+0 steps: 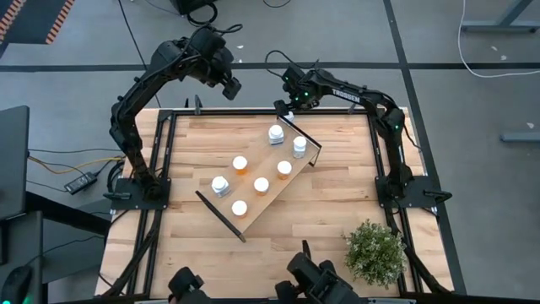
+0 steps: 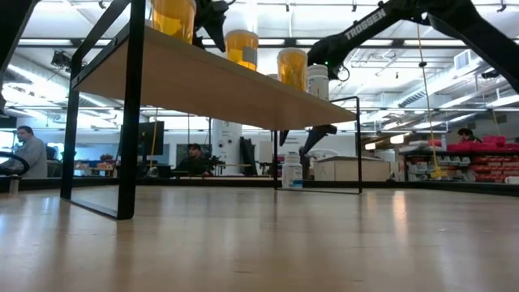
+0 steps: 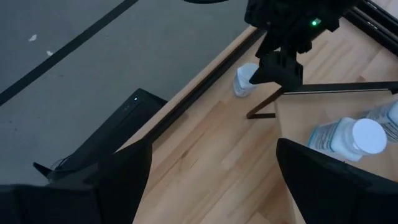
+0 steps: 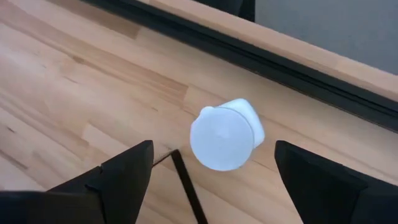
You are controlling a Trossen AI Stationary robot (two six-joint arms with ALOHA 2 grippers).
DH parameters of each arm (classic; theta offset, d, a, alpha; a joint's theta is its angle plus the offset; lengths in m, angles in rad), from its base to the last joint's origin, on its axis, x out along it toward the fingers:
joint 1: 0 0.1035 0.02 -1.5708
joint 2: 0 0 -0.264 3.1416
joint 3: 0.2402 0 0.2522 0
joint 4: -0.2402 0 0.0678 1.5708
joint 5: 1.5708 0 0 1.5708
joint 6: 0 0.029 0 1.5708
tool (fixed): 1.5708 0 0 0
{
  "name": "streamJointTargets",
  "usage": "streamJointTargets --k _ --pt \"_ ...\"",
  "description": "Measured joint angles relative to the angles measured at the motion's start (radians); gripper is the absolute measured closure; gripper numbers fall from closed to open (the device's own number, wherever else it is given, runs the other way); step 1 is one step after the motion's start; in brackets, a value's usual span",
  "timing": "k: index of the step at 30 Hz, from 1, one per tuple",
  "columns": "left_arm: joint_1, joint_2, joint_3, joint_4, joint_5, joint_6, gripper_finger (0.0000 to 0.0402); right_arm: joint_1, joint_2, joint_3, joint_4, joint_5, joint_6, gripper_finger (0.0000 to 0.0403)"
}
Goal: Pick and place medicine bottles onto shelf by color
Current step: Put the white pill bottle on the shelf
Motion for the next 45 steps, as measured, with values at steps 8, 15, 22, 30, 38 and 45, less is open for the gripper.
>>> streamJointTargets --k 8,15,22,30,38,45 --pt "0.014 0.000 0.000 0.000 0.000 0.015 0.0054 -0.001 0.024 0.004 0.032 -0.014 0.057 0.0057" --pt "0.014 0.000 0.000 0.000 0.000 0.020 0.0054 0.001 0.036 -0.005 0.019 0.030 0.072 0.0068" --pt "0.014 0.000 0.000 0.000 0.000 0.021 0.0054 0.001 0.032 -0.019 0.029 0.034 0.092 0.0070" --pt "0.014 0.000 0.000 -0.003 0.000 0.023 0.0054 0.004 0.031 -0.019 0.029 0.032 0.119 0.0072" --pt "0.014 0.000 0.000 -0.012 0.000 0.046 0.0054 0.003 0.031 -0.018 0.030 0.032 0.141 0.0115" --pt "0.014 0.000 0.000 -0.016 0.000 0.046 0.0054 0.003 0.031 -0.018 0.030 0.032 0.147 0.0167"
